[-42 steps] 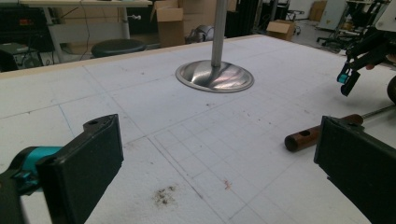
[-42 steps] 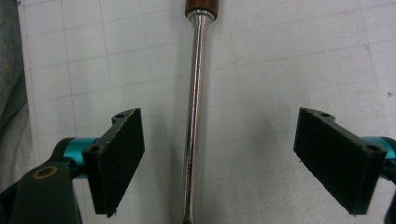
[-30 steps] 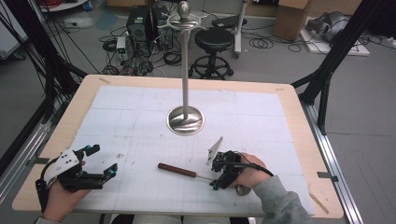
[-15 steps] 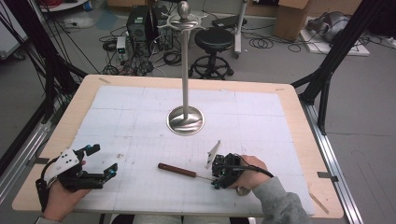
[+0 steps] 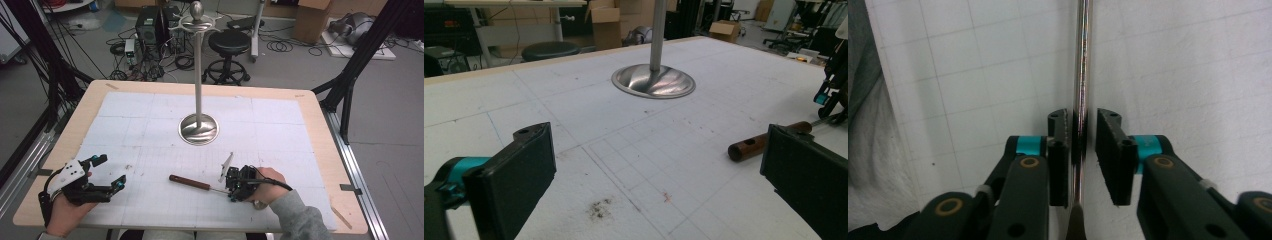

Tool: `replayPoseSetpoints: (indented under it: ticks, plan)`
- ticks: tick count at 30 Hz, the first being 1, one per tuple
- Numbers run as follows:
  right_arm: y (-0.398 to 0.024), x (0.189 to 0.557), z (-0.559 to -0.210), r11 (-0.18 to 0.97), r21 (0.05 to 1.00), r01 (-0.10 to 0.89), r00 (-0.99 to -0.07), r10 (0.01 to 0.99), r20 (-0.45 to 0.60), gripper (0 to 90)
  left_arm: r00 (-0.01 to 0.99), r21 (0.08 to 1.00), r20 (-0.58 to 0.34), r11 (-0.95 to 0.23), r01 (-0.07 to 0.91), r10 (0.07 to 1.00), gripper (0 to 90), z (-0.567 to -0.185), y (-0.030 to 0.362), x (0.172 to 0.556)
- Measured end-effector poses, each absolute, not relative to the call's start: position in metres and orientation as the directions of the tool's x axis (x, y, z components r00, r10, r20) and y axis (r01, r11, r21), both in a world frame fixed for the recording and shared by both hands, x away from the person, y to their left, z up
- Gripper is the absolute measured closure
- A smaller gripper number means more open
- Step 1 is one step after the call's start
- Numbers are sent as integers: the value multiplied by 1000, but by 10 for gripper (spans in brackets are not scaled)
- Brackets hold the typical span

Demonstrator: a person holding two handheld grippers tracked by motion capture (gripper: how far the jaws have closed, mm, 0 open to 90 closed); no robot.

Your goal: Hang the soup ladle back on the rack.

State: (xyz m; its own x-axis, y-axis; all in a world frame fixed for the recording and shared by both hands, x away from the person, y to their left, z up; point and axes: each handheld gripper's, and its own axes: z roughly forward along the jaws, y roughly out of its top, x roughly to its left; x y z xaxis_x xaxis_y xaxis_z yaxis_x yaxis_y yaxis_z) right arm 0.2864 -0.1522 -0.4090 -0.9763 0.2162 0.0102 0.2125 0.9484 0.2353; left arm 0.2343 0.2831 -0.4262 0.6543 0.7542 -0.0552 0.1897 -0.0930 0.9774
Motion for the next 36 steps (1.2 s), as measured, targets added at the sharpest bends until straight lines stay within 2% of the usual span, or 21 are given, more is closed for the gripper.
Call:
replayPoseSetpoints:
  ticks: [3, 13, 25, 36]
  plan:
    - [-151, 285, -409, 951, 233, 205, -978, 208, 14, 828, 655, 977, -55, -95, 191, 753, 17, -426, 283, 235]
    - [-163, 293, -410, 919, 300, 255, -967, 240, 89, 845, 638, 982, -63, -65, 175, 768, 17, -424, 286, 236]
    - [-174, 294, -396, 877, 400, 266, -963, 257, 76, 847, 639, 981, -63, -70, 181, 766, 17, -424, 286, 237]
    - [-193, 300, -383, 790, 548, 273, -956, 287, 62, 847, 635, 982, -59, -68, 174, 770, 17, -423, 286, 237]
